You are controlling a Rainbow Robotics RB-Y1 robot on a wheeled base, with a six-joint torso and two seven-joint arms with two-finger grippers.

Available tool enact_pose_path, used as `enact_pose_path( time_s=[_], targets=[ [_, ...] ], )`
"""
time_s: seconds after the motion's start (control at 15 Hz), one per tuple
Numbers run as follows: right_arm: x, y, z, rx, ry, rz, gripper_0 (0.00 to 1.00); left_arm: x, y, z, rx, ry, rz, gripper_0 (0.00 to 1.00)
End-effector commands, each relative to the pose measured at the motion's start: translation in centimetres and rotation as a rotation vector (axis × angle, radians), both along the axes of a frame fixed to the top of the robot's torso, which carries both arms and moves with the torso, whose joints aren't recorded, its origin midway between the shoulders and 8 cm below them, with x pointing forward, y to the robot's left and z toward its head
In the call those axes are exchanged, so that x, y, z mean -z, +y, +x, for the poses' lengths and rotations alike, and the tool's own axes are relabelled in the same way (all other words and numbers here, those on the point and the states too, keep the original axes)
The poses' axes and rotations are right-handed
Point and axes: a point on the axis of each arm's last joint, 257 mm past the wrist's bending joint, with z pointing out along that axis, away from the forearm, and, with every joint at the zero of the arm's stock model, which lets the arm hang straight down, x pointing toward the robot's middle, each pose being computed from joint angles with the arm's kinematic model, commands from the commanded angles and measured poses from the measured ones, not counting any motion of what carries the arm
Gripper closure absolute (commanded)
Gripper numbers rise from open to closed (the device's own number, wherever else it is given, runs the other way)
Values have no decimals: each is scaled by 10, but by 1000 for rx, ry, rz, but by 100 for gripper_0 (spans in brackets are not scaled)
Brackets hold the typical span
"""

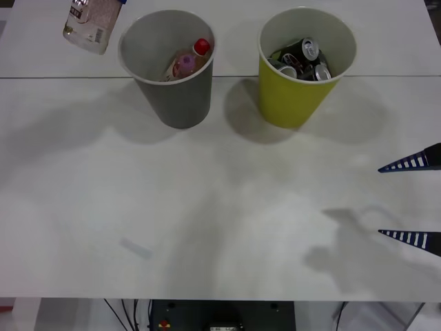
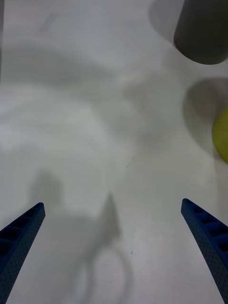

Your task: Put the can into the green bin and the plastic bottle into the gray bin

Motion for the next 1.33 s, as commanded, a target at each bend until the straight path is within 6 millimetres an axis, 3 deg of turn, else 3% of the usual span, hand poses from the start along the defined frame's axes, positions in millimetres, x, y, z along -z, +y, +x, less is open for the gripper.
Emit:
enact_pose_path(
  time_s=[0.07, 0.27, 0.53, 0.6, 0.67, 0.73, 0.8, 1.07, 1.33],
  targets=[
    [0, 0, 0, 0, 0, 0, 0, -4, -28, 13, 11, -11, -2, 100],
    [0, 0, 0, 0, 0, 0, 0, 2, -53, 24, 17, -11, 16, 100],
    [0, 0, 0, 0, 0, 0, 0, 7, -69, 27, 26, 3, 7, 98],
    [0, 0, 0, 0, 0, 0, 0, 8, -70, 27, 29, 4, 7, 88],
    [0, 0, 0, 0, 0, 0, 0, 9, -72, 27, 35, 1, 9, 61],
    [0, 0, 0, 0, 0, 0, 0, 9, -73, 27, 47, -7, 18, 6],
    [0, 0, 0, 0, 0, 0, 0, 9, -73, 27, 47, -7, 18, 0],
    [0, 0, 0, 0, 0, 0, 0, 7, -66, 22, 56, 6, 16, 0],
    [0, 0, 0, 0, 0, 0, 0, 8, -28, -1, 103, 40, 14, 0]
  ],
)
